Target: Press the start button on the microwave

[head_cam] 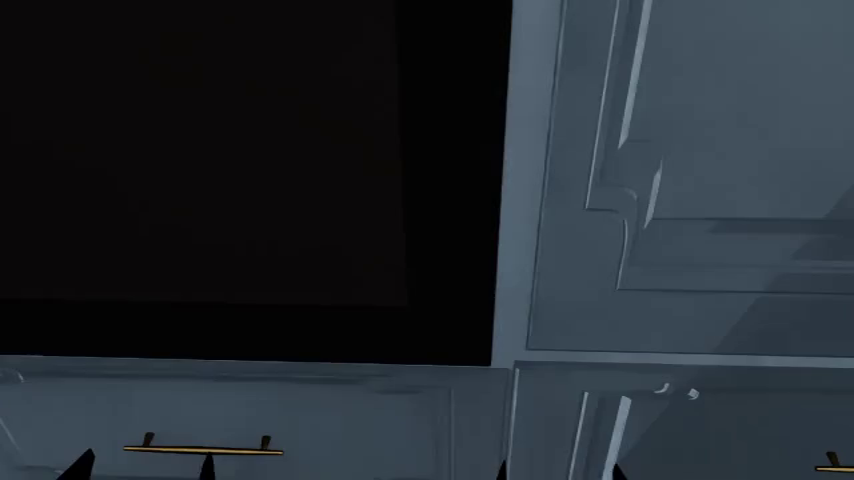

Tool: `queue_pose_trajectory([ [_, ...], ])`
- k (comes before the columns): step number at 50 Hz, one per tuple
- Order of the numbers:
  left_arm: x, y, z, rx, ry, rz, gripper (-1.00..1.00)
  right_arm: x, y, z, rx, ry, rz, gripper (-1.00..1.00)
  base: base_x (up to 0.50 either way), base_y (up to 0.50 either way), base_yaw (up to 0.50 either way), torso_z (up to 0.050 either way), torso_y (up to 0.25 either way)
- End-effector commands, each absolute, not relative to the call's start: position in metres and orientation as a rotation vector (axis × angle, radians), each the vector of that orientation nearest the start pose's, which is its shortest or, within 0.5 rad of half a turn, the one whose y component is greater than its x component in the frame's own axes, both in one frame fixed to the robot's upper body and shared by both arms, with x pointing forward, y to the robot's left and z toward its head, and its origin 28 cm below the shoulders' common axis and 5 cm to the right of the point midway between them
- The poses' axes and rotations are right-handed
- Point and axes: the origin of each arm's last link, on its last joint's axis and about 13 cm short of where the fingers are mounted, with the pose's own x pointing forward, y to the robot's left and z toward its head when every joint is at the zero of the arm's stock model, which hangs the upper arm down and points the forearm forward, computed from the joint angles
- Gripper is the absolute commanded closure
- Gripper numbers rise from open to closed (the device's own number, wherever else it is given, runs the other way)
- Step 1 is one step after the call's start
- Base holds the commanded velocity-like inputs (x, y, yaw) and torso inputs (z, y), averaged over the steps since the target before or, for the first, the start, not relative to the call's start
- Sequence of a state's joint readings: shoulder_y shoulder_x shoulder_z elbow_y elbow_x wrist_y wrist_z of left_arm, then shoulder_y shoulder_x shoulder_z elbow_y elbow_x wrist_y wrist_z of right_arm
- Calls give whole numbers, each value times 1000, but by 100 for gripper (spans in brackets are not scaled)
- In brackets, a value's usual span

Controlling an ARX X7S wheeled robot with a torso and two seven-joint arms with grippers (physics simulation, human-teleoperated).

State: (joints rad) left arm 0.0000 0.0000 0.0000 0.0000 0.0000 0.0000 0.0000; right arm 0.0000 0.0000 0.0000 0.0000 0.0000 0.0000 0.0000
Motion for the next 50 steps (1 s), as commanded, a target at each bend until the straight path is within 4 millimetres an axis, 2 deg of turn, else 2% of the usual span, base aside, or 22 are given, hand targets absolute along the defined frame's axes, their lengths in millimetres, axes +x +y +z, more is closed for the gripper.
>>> queue_pose_trajectory([
  [1, 209, 207, 13, 107, -14, -1, -100, 211, -96, 11, 0, 0, 0, -100, 0, 0, 0, 0, 0],
  [2, 210, 205, 13, 0, 0, -2, -100, 210, -96, 12, 6, 11, 1, -100, 0, 0, 0, 0, 0],
  [9, 212, 207, 12, -13, -2, 2, -100, 213, -98, 6, 14, 25, -1, -100, 0, 0, 0, 0, 0],
  [31, 206, 209, 23, -35, -37, 4, -100, 211, -95, 7, 17, 10, 17, -100, 0, 0, 0, 0, 0],
  [41, 209, 210, 20, -39, -32, 6, -100, 213, -94, 8, 45, -2, 37, -100, 0, 0, 0, 0, 0],
  [50, 209, 209, 19, -51, -28, 1, -100, 212, -95, 10, 72, -27, 37, -100, 113, 488, 0, 0, 0],
])
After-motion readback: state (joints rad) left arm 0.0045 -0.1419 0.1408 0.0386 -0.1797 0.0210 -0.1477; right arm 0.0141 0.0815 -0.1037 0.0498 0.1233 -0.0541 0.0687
